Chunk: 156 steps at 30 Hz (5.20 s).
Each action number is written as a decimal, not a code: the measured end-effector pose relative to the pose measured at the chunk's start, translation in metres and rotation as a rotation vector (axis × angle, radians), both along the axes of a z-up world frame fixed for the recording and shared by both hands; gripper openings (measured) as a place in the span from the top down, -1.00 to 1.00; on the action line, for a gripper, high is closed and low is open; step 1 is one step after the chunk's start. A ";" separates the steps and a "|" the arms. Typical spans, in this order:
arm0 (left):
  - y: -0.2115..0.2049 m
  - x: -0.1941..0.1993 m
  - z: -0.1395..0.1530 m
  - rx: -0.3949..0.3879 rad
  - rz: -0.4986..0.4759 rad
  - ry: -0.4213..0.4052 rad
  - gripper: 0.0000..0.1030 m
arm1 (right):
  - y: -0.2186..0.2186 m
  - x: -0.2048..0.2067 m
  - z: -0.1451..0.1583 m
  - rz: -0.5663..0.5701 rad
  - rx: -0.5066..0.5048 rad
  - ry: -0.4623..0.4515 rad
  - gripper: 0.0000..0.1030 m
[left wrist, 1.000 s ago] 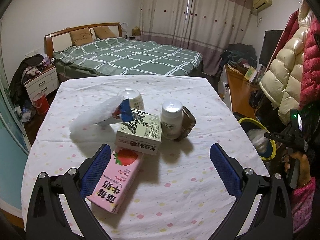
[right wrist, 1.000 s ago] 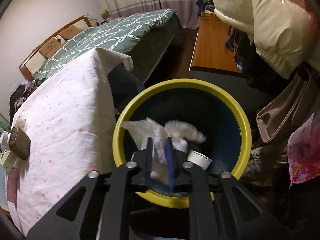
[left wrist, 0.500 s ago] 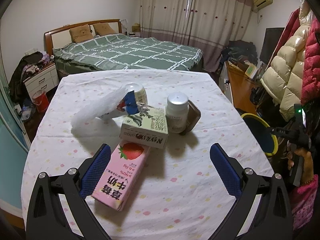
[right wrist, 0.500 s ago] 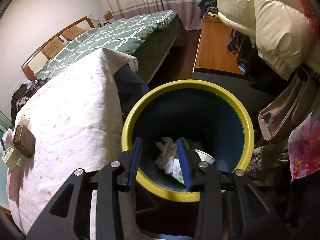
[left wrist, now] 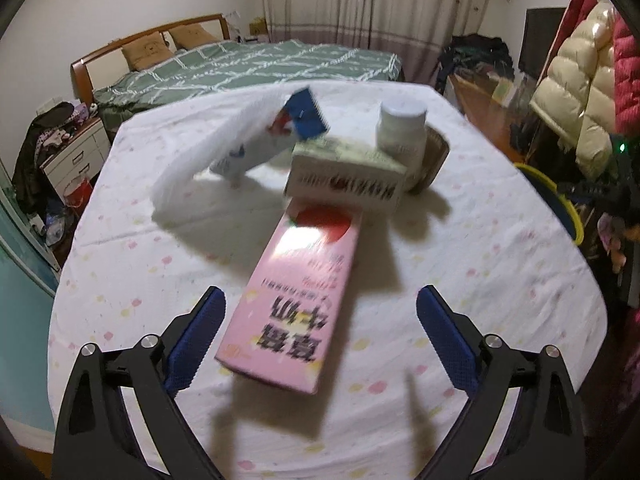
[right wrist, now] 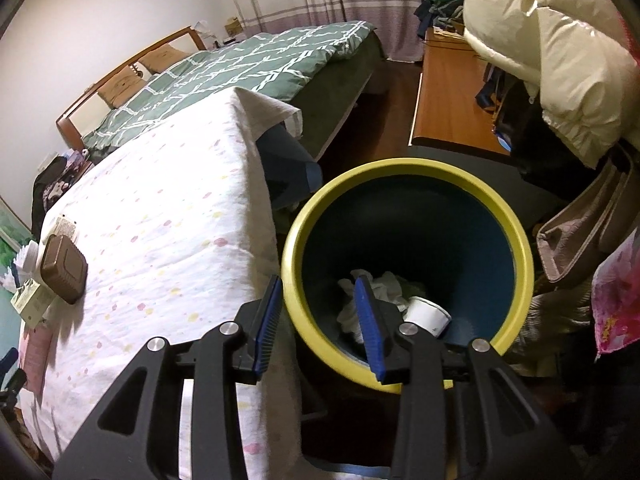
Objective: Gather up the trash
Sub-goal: 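Grasp the pink strawberry milk carton with the left gripper and lift it, then carry the pink carton over the bin and open the left gripper, then grasp the white pill bottle with the right gripper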
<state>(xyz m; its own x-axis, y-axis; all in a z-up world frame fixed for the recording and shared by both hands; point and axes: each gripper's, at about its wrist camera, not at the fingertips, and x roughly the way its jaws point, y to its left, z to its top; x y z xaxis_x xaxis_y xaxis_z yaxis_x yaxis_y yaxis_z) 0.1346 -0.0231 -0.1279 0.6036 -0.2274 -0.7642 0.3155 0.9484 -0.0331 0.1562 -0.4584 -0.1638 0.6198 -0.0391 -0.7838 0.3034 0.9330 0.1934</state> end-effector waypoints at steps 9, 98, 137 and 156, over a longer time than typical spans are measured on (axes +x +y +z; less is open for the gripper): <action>0.016 0.005 -0.024 -0.027 -0.012 0.081 -0.42 | 0.006 0.004 -0.003 0.021 0.004 0.002 0.30; -0.468 0.050 0.009 -0.022 -0.684 0.041 0.03 | -0.094 -0.137 -0.018 -0.214 -0.035 -0.045 0.18; -0.013 -0.022 0.130 -0.141 0.127 -0.275 -0.82 | 0.097 -0.027 0.007 0.234 -0.010 -0.071 0.13; 0.067 -0.032 0.103 -0.197 0.241 -0.229 -0.84 | 0.274 0.053 0.064 0.590 -0.089 -0.199 0.13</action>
